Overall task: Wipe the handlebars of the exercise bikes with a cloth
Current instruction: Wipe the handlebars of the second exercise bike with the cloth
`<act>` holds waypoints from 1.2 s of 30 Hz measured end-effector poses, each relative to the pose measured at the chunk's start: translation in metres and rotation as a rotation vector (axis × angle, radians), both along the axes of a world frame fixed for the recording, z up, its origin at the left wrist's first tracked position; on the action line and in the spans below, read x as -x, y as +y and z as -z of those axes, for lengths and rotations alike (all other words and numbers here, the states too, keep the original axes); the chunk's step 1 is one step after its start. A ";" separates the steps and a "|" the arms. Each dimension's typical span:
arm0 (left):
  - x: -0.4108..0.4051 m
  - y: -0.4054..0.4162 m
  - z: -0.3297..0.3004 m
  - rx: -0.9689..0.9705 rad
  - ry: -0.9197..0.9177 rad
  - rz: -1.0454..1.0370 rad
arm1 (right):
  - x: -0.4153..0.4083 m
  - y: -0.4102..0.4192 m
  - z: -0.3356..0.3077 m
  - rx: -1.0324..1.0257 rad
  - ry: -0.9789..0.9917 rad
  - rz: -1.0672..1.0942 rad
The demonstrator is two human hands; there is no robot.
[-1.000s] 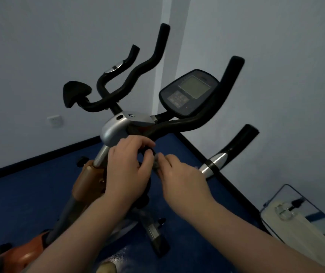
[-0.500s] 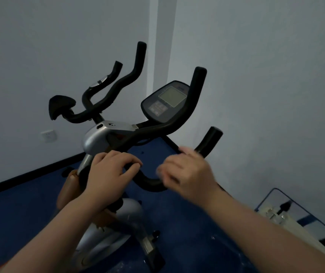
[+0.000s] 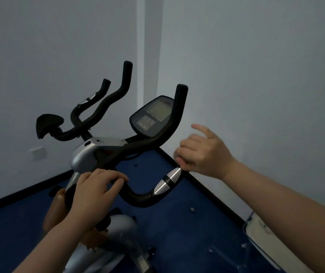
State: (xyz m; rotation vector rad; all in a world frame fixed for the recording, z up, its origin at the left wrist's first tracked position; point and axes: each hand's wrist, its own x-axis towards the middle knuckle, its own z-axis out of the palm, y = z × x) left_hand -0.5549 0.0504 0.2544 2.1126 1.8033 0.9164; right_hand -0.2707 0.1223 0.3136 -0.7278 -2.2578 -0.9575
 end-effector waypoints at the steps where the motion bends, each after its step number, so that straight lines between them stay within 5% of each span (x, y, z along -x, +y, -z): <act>1: 0.000 0.000 0.000 0.000 -0.005 -0.003 | -0.003 0.005 -0.006 0.067 0.055 0.015; 5: -0.001 0.002 0.001 -0.011 0.010 -0.021 | 0.002 0.000 -0.004 0.391 0.792 0.116; 9: -0.004 0.004 0.000 -0.017 0.042 -0.050 | 0.056 -0.032 0.044 0.397 1.636 0.231; 15: -0.003 0.005 0.000 -0.001 0.047 -0.040 | 0.088 -0.046 0.057 0.508 1.832 0.101; 18: -0.004 0.007 -0.001 -0.009 0.064 -0.053 | 0.084 -0.038 0.050 0.397 1.684 0.094; 24: -0.006 0.005 -0.002 -0.022 0.019 -0.066 | 0.087 -0.090 0.112 0.460 0.834 0.177; 29: -0.004 0.002 -0.003 -0.096 -0.176 -0.102 | 0.116 -0.112 0.086 0.733 0.210 0.131; 36: 0.009 -0.009 0.011 -0.139 -0.355 -0.368 | 0.108 -0.103 0.064 0.753 0.065 0.229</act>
